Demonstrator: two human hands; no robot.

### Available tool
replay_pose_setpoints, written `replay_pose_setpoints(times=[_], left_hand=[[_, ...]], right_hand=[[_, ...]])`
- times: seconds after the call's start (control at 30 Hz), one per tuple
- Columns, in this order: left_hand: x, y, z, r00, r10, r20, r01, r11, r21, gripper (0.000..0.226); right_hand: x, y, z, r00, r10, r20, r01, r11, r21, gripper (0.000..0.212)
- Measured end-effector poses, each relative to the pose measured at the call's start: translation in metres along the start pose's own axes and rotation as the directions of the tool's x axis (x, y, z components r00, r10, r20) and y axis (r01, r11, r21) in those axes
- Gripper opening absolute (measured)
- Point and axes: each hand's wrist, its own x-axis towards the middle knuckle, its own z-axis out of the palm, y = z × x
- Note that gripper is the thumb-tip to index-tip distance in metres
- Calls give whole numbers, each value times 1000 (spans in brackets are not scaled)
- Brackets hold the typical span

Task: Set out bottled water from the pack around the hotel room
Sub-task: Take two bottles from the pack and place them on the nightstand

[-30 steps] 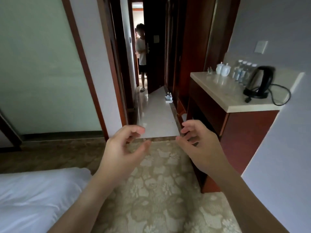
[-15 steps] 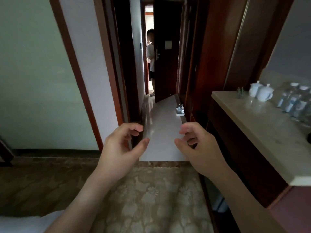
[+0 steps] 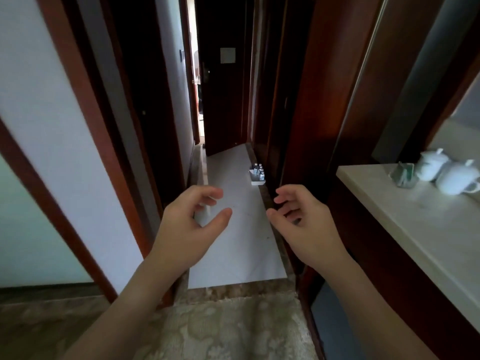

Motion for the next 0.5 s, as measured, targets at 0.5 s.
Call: replay_pose_setpoints(times=[0.5], left_hand=[[342,-205,147,996,-83,41,80,995,65,36]], right_hand=[[398,217,80,998,49,38,-53,992,114,30]])
